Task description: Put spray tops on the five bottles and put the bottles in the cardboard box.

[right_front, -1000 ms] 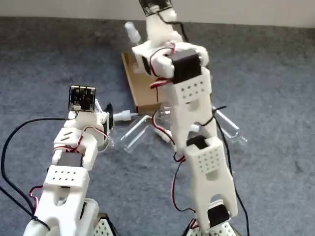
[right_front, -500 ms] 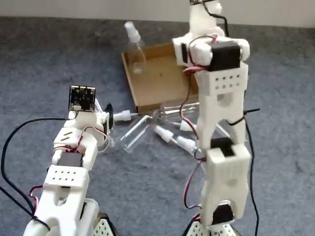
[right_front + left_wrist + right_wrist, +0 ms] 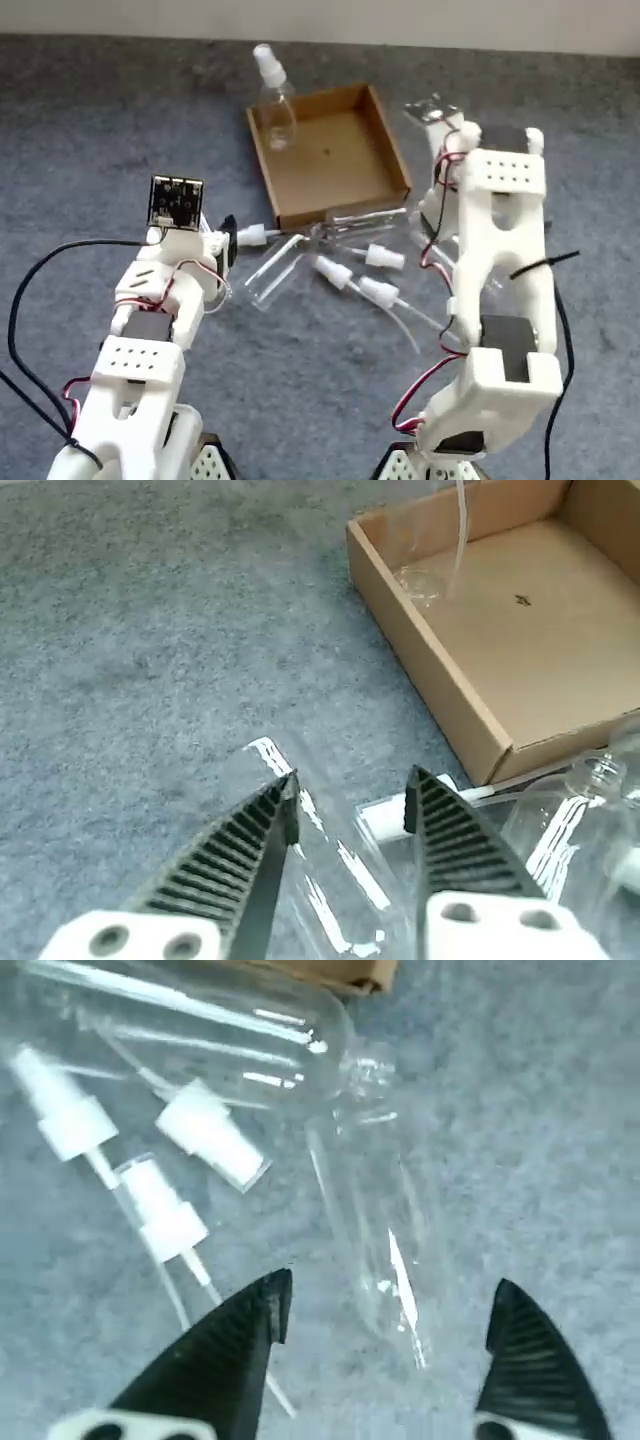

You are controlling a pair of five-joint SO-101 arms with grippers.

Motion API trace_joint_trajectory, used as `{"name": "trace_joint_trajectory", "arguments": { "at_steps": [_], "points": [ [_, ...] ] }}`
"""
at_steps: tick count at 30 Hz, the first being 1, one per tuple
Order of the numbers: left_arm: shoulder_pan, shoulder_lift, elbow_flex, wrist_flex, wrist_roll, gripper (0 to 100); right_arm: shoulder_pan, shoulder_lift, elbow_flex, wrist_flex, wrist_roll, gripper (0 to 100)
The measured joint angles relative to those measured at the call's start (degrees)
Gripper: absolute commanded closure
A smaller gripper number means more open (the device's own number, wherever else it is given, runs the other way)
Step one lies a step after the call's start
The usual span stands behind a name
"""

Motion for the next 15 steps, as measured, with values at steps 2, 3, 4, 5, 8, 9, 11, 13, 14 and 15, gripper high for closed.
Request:
{"name": "trace_joint_trajectory", "arguments": {
  "at_steps": [2,3,4,5,8,9,11,13,14,15],
  "points": [
    [0.0,0.0,0.0,0.0,0.0,84,-0.1,2.8,0.0,-1.8,0.0,72.4],
    [0.0,0.0,0.0,0.0,0.0,84,-0.2,4.1,0.0,-2.5,0.2,72.4],
    [0.0,0.0,0.0,0.0,0.0,84,-0.2,5.2,0.0,-3.3,0.3,72.4],
    [0.0,0.0,0.0,0.0,0.0,84,-0.2,6.3,0.0,-4.1,0.3,72.4],
    [0.0,0.0,0.0,0.0,0.0,84,-0.2,9.2,0.1,-6.4,0.4,72.4],
    [0.0,0.0,0.0,0.0,0.0,84,-0.2,10.1,0.1,-7.5,0.4,72.4],
    [0.0,0.0,0.0,0.0,0.0,84,-0.2,11.8,0.1,-9.1,0.4,72.4],
    [0.0,0.0,0.0,0.0,0.0,84,-0.2,13.5,0.1,-9.8,0.4,72.6],
    [0.1,0.0,0.0,0.0,0.0,84,-0.3,14.4,0.1,-9.9,0.4,72.8],
    [0.3,0.0,0.0,0.0,0.0,84,-0.4,15.3,0.1,-10.0,0.4,72.8]
  ]
}}
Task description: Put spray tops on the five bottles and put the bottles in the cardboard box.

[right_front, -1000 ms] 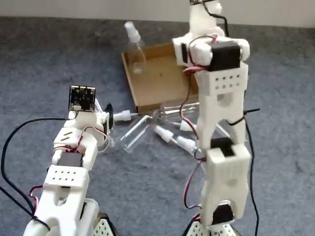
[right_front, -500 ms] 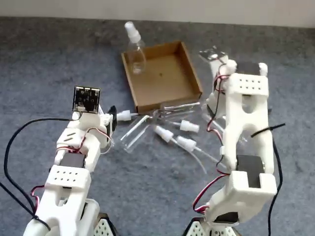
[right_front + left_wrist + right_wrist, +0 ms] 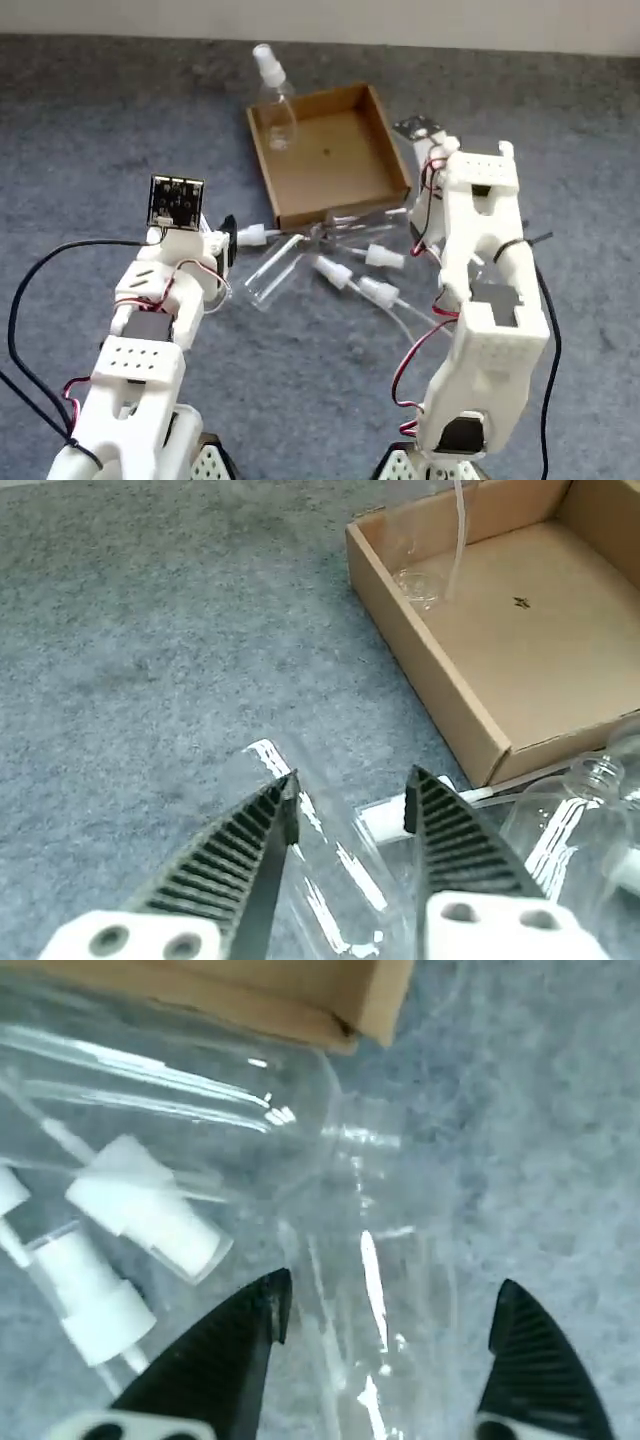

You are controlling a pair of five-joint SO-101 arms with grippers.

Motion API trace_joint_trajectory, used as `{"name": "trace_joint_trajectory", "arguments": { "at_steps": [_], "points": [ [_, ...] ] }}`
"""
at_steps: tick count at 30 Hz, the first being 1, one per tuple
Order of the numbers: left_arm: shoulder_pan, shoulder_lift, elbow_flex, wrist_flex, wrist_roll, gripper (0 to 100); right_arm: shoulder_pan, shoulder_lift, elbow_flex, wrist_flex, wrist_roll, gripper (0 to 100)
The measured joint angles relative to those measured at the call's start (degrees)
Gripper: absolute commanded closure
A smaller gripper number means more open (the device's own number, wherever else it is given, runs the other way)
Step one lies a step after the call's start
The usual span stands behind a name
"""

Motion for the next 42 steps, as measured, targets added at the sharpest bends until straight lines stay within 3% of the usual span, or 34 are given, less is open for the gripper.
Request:
{"name": "trace_joint_trajectory", "arguments": {
  "at_steps": [10,16,25,34,37,42],
  "points": [
    [0.0,0.0,0.0,0.0,0.0,84,1.8,5.5,0.0,-0.6,-2.3,99.2],
    [0.0,0.0,0.0,0.0,0.0,84,13.4,5.5,0.2,-0.5,-2.4,99.5],
    [0.0,0.0,0.0,0.0,0.0,84,32.1,5.6,0.2,-0.4,5.6,99.5],
    [0.0,0.0,0.0,0.0,0.0,84,38.8,3.7,3.0,-0.4,8.5,99.5],
    [0.0,0.0,0.0,0.0,0.0,84,39.3,-2.5,11.0,-1.5,9.6,99.5],
    [0.0,0.0,0.0,0.0,0.0,84,39.0,-19.7,31.9,-14.9,9.9,99.4]
  ]
}}
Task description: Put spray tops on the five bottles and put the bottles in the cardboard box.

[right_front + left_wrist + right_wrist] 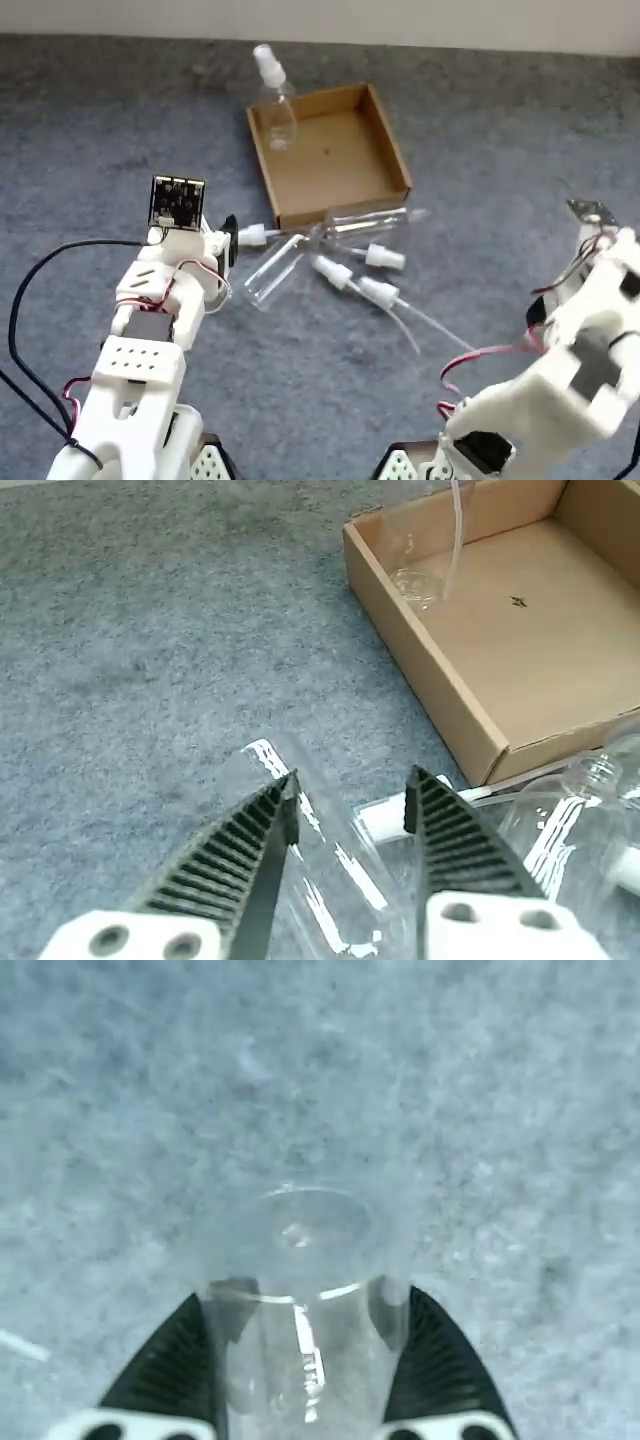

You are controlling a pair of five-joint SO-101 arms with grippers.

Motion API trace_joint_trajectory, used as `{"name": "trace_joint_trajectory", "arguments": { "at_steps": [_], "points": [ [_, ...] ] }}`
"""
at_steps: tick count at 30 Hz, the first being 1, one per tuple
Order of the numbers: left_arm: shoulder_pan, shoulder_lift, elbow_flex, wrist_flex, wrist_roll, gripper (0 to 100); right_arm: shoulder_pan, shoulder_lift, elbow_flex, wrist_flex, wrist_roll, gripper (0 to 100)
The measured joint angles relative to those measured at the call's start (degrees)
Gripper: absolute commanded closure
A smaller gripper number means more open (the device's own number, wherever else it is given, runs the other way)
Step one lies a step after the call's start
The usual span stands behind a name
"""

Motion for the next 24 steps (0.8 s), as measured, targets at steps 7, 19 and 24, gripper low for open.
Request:
{"name": "trace_joint_trajectory", "arguments": {
  "at_steps": [7,19,24],
  "points": [
    [0.0,0.0,0.0,0.0,0.0,84,-1.8,-12.4,19.0,-13.6,-2.5,99.2],
    [0.0,0.0,0.0,0.0,0.0,84,-4.0,-4.0,2.7,-7.2,-21.1,94.1],
    [0.0,0.0,0.0,0.0,0.0,84,-4.7,4.1,-6.2,-6.2,-30.6,75.0]
  ]
}}
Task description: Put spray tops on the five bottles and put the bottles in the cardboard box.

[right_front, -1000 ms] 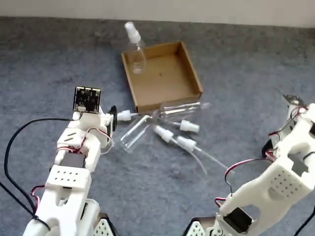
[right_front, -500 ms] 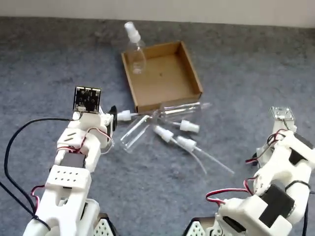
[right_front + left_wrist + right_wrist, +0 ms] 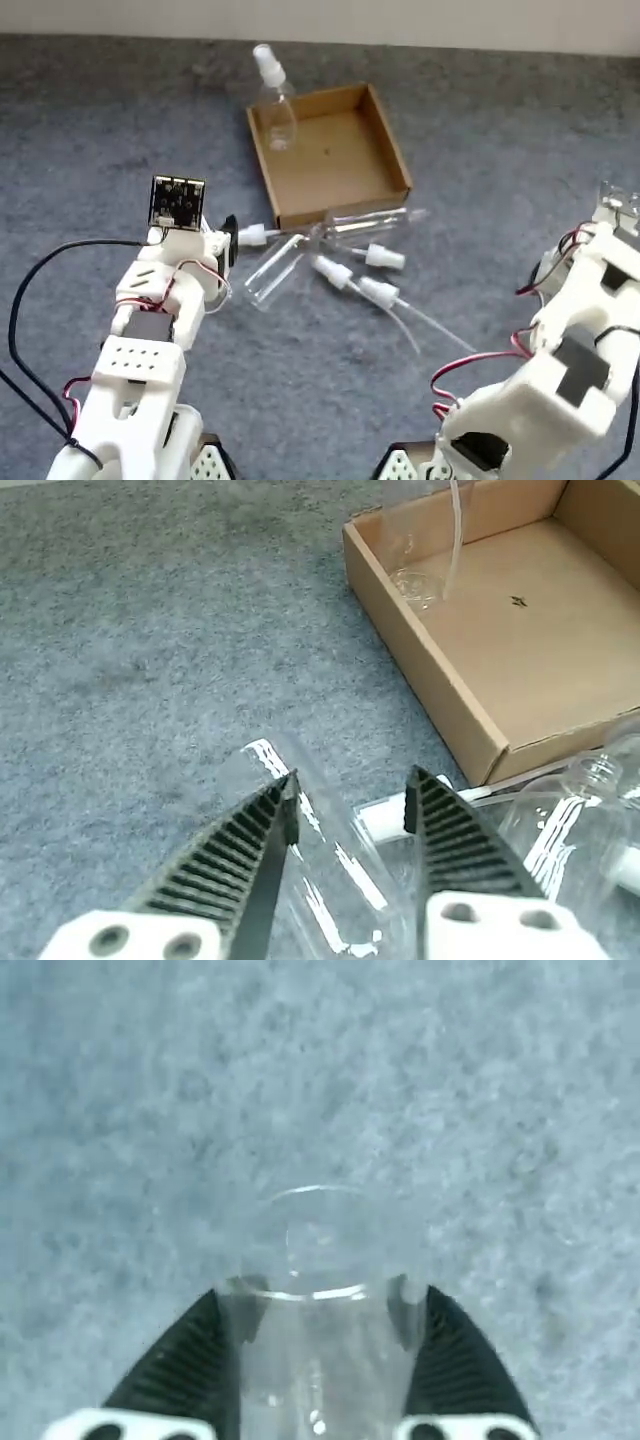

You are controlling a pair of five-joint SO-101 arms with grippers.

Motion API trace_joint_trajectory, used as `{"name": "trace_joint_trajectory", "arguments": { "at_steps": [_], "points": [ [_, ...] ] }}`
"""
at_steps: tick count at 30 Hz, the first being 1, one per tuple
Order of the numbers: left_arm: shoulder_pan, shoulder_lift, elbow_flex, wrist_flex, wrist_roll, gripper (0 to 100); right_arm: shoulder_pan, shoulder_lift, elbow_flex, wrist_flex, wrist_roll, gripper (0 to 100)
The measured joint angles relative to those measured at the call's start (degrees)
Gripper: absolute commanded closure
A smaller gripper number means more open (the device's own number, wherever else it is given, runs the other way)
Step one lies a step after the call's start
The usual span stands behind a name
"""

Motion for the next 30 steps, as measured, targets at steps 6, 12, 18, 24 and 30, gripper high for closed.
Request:
{"name": "trace_joint_trajectory", "arguments": {
  "at_steps": [6,12,18,24,30],
  "points": [
    [0.0,0.0,0.0,0.0,0.0,84,0.0,1.4,-2.3,0.4,-1.1,73.0],
    [0.0,0.0,0.0,0.0,0.0,84,-0.1,-1.6,-2.5,5.0,-0.4,73.0],
    [0.0,0.0,0.0,0.0,0.0,84,-0.8,-10.9,-5.6,11.1,13.6,73.0],
    [0.0,0.0,0.0,0.0,0.0,84,-0.6,-13.4,-6.1,12.3,42.7,73.0],
    [0.0,0.0,0.0,0.0,0.0,84,5.0,-10.1,-6.2,12.4,71.6,72.4]
  ]
}}
